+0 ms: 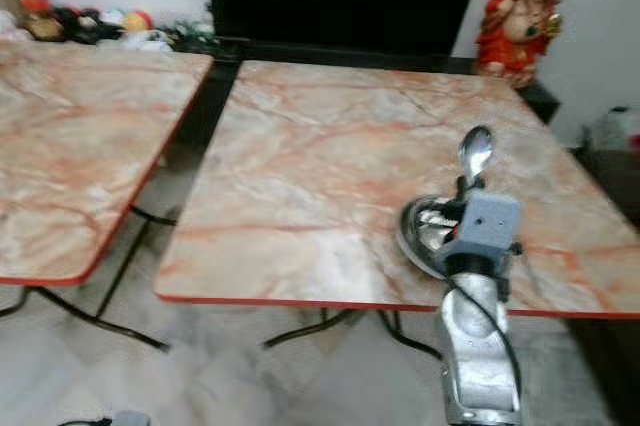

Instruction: Setting the table

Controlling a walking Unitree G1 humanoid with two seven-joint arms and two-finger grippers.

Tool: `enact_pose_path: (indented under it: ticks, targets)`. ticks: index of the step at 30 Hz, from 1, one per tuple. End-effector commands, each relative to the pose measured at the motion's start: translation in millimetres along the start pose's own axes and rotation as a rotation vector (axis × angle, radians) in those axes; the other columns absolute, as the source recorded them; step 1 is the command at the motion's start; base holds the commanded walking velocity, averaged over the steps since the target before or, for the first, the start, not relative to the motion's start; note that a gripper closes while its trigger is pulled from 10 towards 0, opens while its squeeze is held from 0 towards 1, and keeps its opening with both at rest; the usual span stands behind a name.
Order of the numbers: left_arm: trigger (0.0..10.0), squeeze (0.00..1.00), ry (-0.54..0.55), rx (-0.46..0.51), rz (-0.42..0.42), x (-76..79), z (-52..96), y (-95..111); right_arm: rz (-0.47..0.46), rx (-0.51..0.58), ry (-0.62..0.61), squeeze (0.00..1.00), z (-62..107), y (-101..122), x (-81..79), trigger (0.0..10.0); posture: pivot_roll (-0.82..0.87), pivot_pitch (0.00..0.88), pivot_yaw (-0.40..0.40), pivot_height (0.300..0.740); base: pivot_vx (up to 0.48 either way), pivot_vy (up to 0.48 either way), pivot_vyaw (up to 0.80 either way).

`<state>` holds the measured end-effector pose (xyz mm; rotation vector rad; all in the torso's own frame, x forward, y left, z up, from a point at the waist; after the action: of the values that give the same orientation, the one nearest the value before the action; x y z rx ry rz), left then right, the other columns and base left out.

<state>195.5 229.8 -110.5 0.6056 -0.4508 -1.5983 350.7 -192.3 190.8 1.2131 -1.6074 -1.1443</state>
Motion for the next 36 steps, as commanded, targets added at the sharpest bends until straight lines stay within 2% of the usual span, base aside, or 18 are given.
enact_pose_path:
  ticks: [1, 11, 28, 36]
  targets:
    - [10.0, 0.0, -0.013, -0.015, -0.009, 5.4, 0.4, -4.8, 0.01, 0.019, -0.022, 0.0, -1.5, 6.4, 7.2, 10.0, -0.03, 0.091, -0.021, 0.74, 0.0, -0.45, 0.0]
    - [10.0, 0.0, -0.013, -0.015, -0.007, 6.6, 0.2, -4.8, 0.015, 0.014, -0.017, 0.0, -1.5, 5.5, 6.5, 10.0, -0.02, 0.082, -0.028, 0.74, 0.0, -0.433, 0.0]
    - [10.0, 0.0, -0.001, -0.01, 0.017, 4.1, 0.6, -4.9, 0.01, 0.015, -0.005, 0.0, -3.3, 6.4, 2.1, 10.0, -0.02, 0.069, -0.027, 0.74, 0.0, 0.0, 0.0]
    - [10.0, 0.0, -0.005, -0.001, 0.021, 5.9, -0.6, -1.1, 0.008, 0.017, 0.001, 0.0, -4.5, 7.0, 1.0, 10.0, -0.02, 0.061, -0.031, 0.74, 0.337, 0.0, 0.0]
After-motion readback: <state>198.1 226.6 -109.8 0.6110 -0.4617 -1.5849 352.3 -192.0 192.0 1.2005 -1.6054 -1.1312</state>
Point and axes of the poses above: a point about 5 cm out from each wrist's last joint towards the gripper, its own z axis pointing back from the gripper into the wrist, its own y axis along the axis of the wrist's last joint, x = y × z, the point moved 4 cm from there along -z, pointing out of the wrist towards the gripper, and after that the axes turned 2 degrees about z, right-handed, at the moved point
